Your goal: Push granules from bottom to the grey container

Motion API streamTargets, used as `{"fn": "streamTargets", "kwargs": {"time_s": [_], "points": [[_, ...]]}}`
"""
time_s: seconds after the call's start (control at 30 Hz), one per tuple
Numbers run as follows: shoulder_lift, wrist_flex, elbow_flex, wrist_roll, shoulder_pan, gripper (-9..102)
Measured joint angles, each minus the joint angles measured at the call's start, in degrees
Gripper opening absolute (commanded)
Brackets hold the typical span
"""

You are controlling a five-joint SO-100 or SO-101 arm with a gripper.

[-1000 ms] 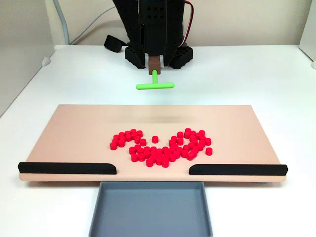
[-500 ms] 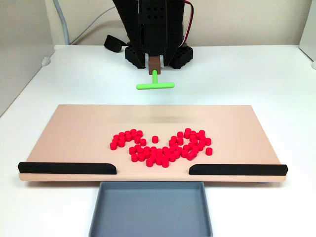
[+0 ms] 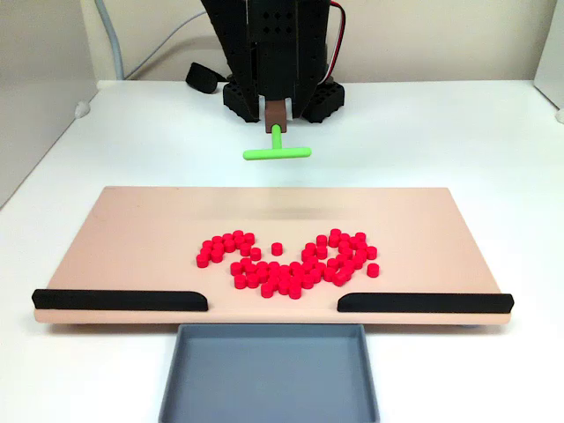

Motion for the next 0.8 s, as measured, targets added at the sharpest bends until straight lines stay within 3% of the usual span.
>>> {"fn": "streamTargets", "kwargs": {"time_s": [0.8], "points": [[0.0,0.0,0.0,3.6,0.4,0]]}}
